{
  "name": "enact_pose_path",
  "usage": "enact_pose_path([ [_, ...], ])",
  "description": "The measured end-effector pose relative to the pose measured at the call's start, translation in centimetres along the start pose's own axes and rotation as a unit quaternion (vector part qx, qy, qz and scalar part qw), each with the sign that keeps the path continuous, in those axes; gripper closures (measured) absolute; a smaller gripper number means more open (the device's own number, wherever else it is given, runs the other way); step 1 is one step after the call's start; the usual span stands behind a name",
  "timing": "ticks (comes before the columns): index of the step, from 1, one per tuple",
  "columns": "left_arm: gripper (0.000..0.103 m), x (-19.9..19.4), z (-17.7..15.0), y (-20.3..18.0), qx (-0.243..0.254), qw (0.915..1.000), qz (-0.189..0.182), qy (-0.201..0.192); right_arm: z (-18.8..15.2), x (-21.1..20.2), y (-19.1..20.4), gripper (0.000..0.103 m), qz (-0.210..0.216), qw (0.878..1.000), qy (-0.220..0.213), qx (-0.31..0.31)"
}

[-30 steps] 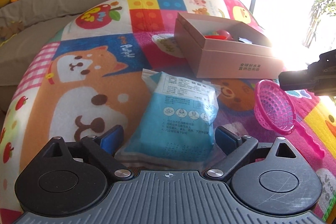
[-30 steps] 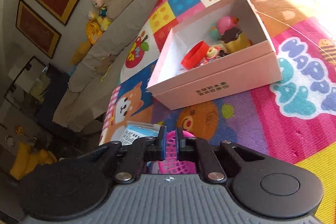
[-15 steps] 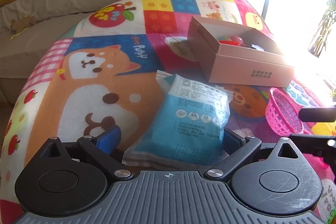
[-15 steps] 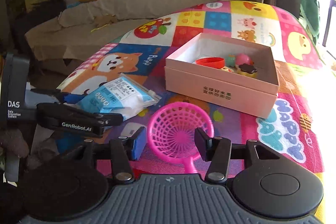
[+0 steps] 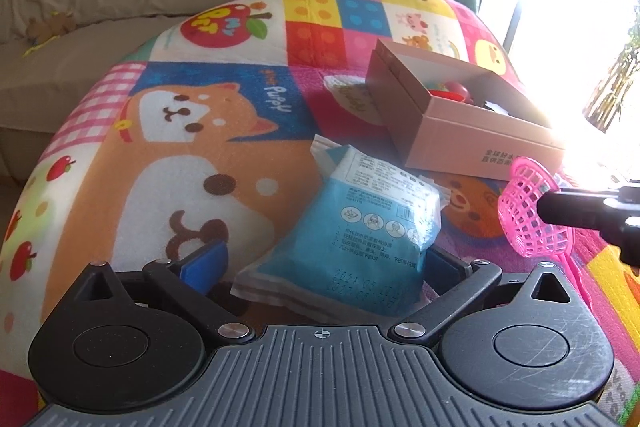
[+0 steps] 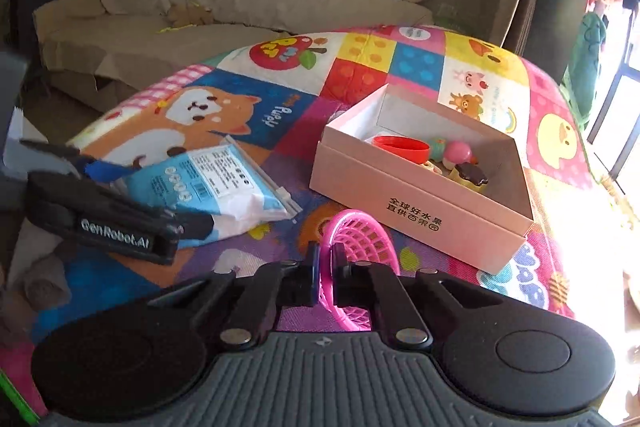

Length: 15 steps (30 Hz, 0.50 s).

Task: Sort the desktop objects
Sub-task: 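Lift the pink strainer with the right tool while the left tool lifts the wipes pack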

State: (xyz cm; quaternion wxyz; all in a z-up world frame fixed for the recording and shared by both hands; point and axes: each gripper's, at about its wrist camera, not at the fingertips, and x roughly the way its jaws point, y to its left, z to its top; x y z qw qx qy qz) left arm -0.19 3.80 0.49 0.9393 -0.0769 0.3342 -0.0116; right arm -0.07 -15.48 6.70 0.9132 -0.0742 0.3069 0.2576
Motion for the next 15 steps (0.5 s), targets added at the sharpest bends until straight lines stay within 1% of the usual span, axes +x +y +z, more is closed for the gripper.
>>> enact_pose_path([
  [1, 0.000, 0.0, 0.0, 0.0, 0.000, 1.0000, 0.000, 0.000, 0.6, -0.2, -1.2, 0.097, 0.038, 0.998, 0.001, 0.046],
  [2, 0.000, 0.0, 0.0, 0.0, 0.000, 1.0000, 0.000, 0.000, 0.9, -0.2, -2.5, 0.097, 0.073, 0.993, 0.004, 0.089],
  [4, 0.000, 0.0, 0.0, 0.0, 0.000, 1.0000, 0.000, 0.000, 1.1, 0.1, -5.3, 0.097, 0.134, 0.976, 0.008, 0.173],
  [5, 0.000, 0.0, 0.0, 0.0, 0.000, 1.0000, 0.000, 0.000, 1.0, 0.4, -6.6, 0.098, 0.151, 0.967, 0.010, 0.205],
  [6, 0.000, 0.0, 0.0, 0.0, 0.000, 1.0000, 0.000, 0.000, 0.6, 0.8, -7.8, 0.098, 0.159, 0.959, 0.014, 0.235],
  [7, 0.000, 0.0, 0.0, 0.0, 0.000, 1.0000, 0.000, 0.000, 0.3, 1.2, -8.8, 0.098, 0.162, 0.953, 0.018, 0.255],
  [8, 0.000, 0.0, 0.0, 0.0, 0.000, 1.0000, 0.000, 0.000, -0.4, 1.7, -10.1, 0.097, 0.167, 0.944, 0.026, 0.283],
  [10, 0.000, 0.0, 0.0, 0.0, 0.000, 1.0000, 0.000, 0.000, -1.7, 2.3, -12.5, 0.095, 0.209, 0.918, 0.028, 0.336],
  [11, 0.000, 0.0, 0.0, 0.0, 0.000, 1.0000, 0.000, 0.000, -2.2, 2.3, -13.4, 0.095, 0.216, 0.909, 0.026, 0.356],
  [12, 0.000, 0.0, 0.0, 0.0, 0.000, 1.0000, 0.001, 0.000, -2.6, 2.0, -14.1, 0.094, 0.209, 0.907, 0.021, 0.364],
  [13, 0.000, 0.0, 0.0, 0.0, 0.001, 1.0000, 0.001, 0.001, -3.0, 1.5, -14.5, 0.091, 0.194, 0.910, 0.016, 0.366],
  [15, 0.000, 0.0, 0.0, 0.0, 0.002, 1.0000, 0.001, 0.001, -3.5, 0.5, -15.0, 0.091, 0.154, 0.922, 0.009, 0.355],
])
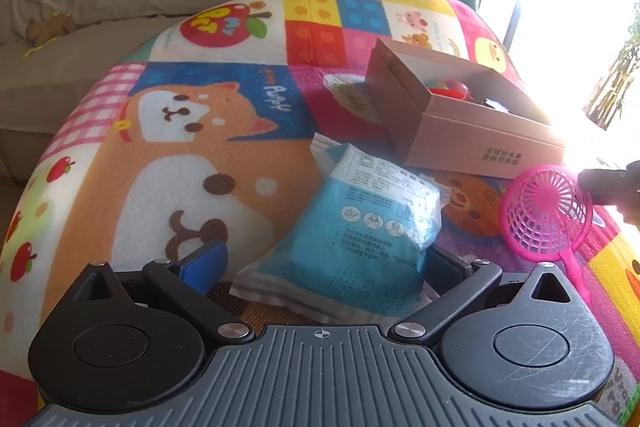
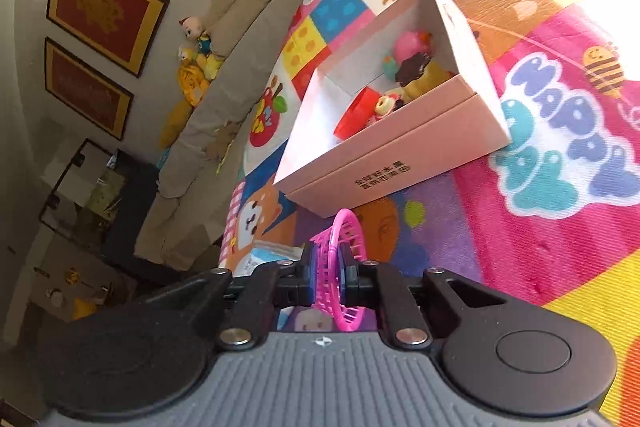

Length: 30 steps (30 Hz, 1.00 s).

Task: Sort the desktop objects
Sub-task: 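Lift the pink strainer with the right tool while the left tool lifts the wipes pack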

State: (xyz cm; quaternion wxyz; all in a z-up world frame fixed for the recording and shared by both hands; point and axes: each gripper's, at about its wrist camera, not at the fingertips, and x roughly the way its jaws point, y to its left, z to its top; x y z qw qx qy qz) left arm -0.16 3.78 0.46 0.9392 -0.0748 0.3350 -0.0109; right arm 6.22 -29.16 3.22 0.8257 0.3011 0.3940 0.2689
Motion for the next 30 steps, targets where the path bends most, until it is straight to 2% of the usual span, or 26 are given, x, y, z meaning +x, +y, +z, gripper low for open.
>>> enact_pose_path([
  [1, 0.000, 0.0, 0.0, 0.0, 0.000, 1.0000, 0.000, 0.000, -0.2, -0.6, -0.1, 0.089, -0.019, 1.000, -0.006, -0.013],
  [3, 0.000, 0.0, 0.0, -0.1, 0.001, 1.0000, 0.001, 0.000, -0.7, -1.6, 0.0, 0.070, -0.058, 0.997, -0.020, -0.039],
  [5, 0.000, 0.0, 0.0, -0.2, 0.007, 1.0000, 0.002, 0.002, -1.4, -2.4, 0.5, 0.035, -0.100, 0.992, -0.035, -0.075],
  [8, 0.000, 0.2, 0.2, -1.2, 0.040, 0.9992, -0.005, 0.008, -2.7, -2.9, 0.9, 0.019, -0.158, 0.979, -0.037, -0.124],
  [11, 0.000, 0.6, 0.5, -2.5, 0.075, 0.9972, -0.001, -0.002, -3.9, -2.5, 0.4, 0.008, -0.189, 0.972, -0.014, -0.137],
  [14, 0.000, 1.1, 1.2, -3.6, 0.099, 0.9950, 0.008, -0.008, -5.0, -2.5, -0.1, 0.000, -0.193, 0.970, -0.015, -0.144],
  [18, 0.000, 1.6, 1.5, -4.3, 0.122, 0.9924, 0.010, -0.011, -5.6, -1.9, 0.5, 0.000, -0.214, 0.965, -0.021, -0.148],
  [19, 0.002, 1.7, 1.5, -4.4, 0.126, 0.9919, 0.010, -0.011, -5.7, -1.8, 0.6, 0.000, -0.219, 0.963, -0.019, -0.153],
  [22, 0.024, 2.0, 1.2, -4.4, 0.130, 0.9914, 0.015, 0.000, -5.8, -1.1, 1.3, 0.000, -0.234, 0.954, 0.000, -0.185],
  [24, 0.025, 1.8, 1.0, -4.2, 0.126, 0.9920, 0.014, 0.000, -5.7, -1.1, 1.6, 0.000, -0.216, 0.957, 0.007, -0.193],
  [26, 0.032, 1.4, 0.8, -4.1, 0.126, 0.9919, 0.012, 0.000, -5.9, -0.7, 2.4, 0.000, -0.197, 0.958, 0.008, -0.208],
  [28, 0.037, 1.0, 0.6, -4.0, 0.128, 0.9918, 0.008, 0.006, -6.3, 0.4, 3.6, 0.000, -0.204, 0.949, 0.007, -0.242],
  [30, 0.037, 0.4, 0.3, -4.0, 0.129, 0.9916, -0.003, 0.015, -6.5, 1.7, 4.6, 0.000, -0.222, 0.936, 0.002, -0.274],
])
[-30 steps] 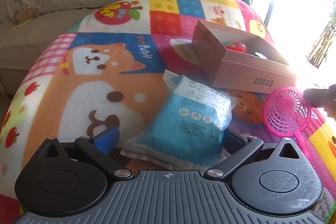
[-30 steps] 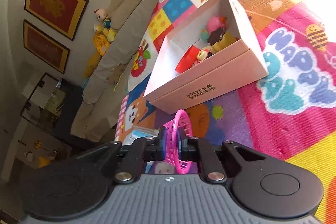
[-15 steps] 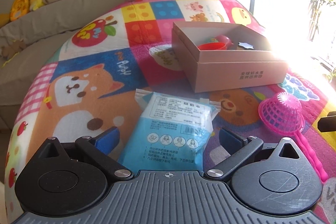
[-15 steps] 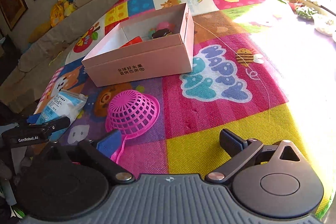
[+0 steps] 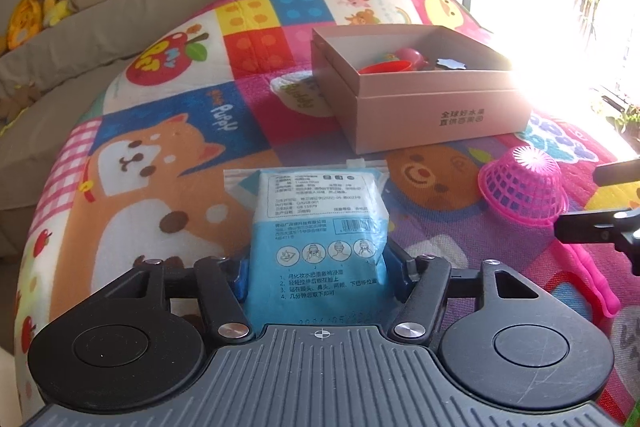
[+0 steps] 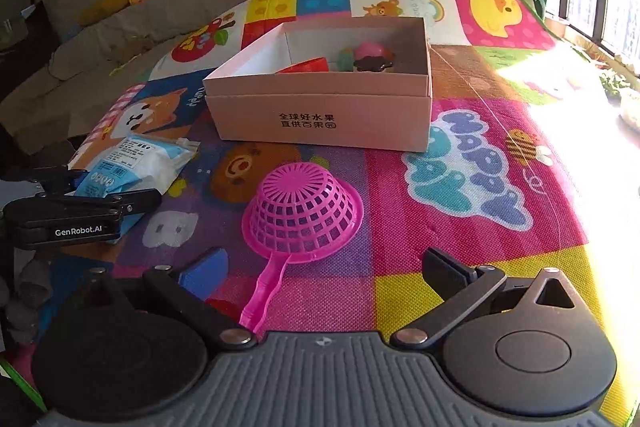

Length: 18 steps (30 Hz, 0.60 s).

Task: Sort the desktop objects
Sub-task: 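Lift the pink strainer with the right tool while the left tool lifts the wipes pack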

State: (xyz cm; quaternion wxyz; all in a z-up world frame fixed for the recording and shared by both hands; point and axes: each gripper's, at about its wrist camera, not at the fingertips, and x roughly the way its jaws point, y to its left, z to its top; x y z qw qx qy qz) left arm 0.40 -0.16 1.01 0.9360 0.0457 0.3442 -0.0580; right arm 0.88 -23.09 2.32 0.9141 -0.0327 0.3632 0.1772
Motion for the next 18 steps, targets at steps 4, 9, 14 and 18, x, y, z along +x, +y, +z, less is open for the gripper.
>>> enact_pose_path([
  [4, 0.034, -1.2, -0.8, -0.3, 0.007, 0.9998, -0.020, 0.008, 1.3, 1.9, 1.4, 0.000, -0.006, 0.999, 0.008, -0.034],
  [9, 0.019, -1.0, -0.7, -0.2, -0.006, 0.9998, -0.020, 0.008, 1.9, 3.9, 1.2, 0.000, 0.000, 0.999, 0.025, -0.019],
  [14, 0.036, -0.3, -0.1, -0.6, -0.006, 0.9998, -0.016, 0.006, 1.9, 3.3, 1.6, 0.020, 0.004, 0.999, 0.022, -0.031],
  [18, 0.041, -1.5, 1.4, -0.9, 0.009, 0.9993, -0.030, -0.020, 2.1, 0.5, 1.2, 0.020, 0.004, 0.999, -0.003, -0.032],
])
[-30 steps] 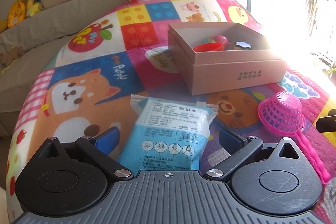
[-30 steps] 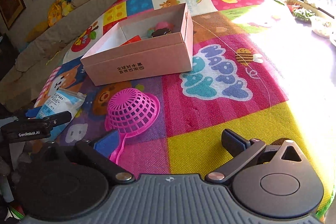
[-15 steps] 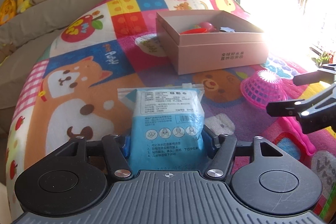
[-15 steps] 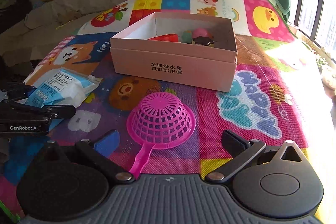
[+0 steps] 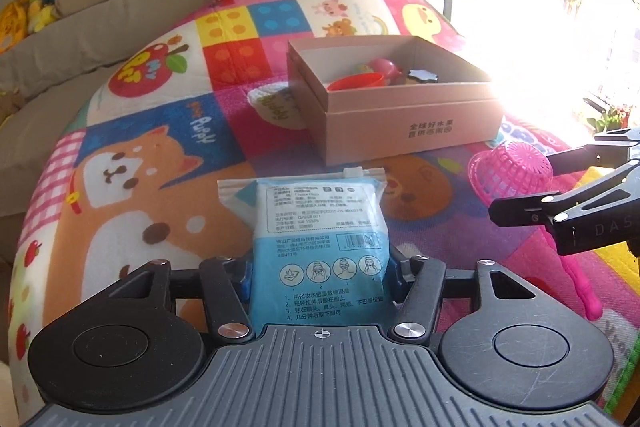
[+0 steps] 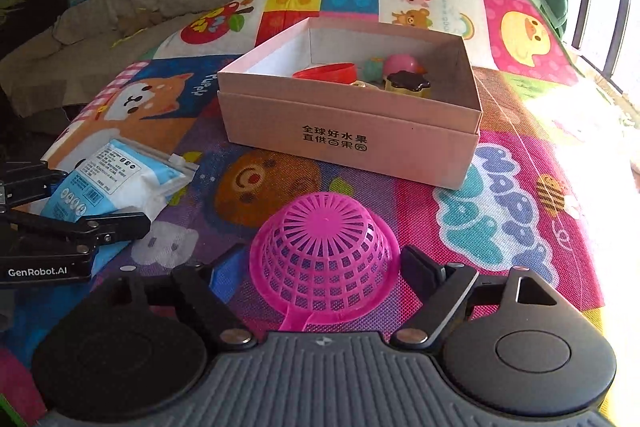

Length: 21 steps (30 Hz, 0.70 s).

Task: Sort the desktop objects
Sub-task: 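Lift the pink strainer with the right tool while the left tool lifts the wipes pack, then carry the strainer and wipes pack into the pink box and open both tools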

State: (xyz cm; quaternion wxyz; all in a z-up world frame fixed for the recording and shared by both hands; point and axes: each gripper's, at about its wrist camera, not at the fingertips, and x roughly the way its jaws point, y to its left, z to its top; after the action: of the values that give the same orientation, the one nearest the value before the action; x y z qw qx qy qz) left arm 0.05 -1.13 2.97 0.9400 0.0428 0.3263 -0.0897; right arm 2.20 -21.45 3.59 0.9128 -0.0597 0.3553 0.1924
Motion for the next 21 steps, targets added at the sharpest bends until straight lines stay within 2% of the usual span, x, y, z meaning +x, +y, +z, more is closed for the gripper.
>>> enact_pose_path([
  [4, 0.041, -1.1, 5.7, -0.6, 0.022, 0.9971, -0.024, -0.069, 2.6, -4.5, -1.1, 0.020, -0.004, 0.998, -0.069, 0.007],
  [8, 0.041, 0.3, 11.8, -1.9, 0.038, 0.9897, -0.044, -0.131, 5.4, -7.8, -2.6, 0.020, -0.026, 0.990, -0.134, 0.022],
  [12, 0.038, 4.7, 16.1, -3.2, 0.024, 0.9894, -0.064, -0.128, 6.5, -8.2, -3.8, 0.020, -0.041, 0.988, -0.147, 0.031],
  [14, 0.028, 7.3, 16.6, -3.8, 0.024, 0.9922, -0.056, -0.109, 6.6, -7.8, -4.1, 0.020, -0.049, 0.988, -0.140, 0.036],
  [16, 0.025, 8.7, 15.7, -3.6, 0.013, 0.9949, -0.054, -0.084, 6.2, -7.5, -4.4, 0.020, -0.055, 0.989, -0.133, 0.038],
  [18, 0.018, 8.8, 14.1, -2.9, 0.002, 0.9956, -0.061, -0.070, 5.5, -7.3, -4.9, 0.020, -0.060, 0.990, -0.124, 0.040],
  [21, 0.012, 8.1, 11.0, -2.0, 0.005, 0.9970, -0.046, -0.062, 5.2, -6.3, -5.7, 0.020, -0.074, 0.991, -0.105, 0.048],
])
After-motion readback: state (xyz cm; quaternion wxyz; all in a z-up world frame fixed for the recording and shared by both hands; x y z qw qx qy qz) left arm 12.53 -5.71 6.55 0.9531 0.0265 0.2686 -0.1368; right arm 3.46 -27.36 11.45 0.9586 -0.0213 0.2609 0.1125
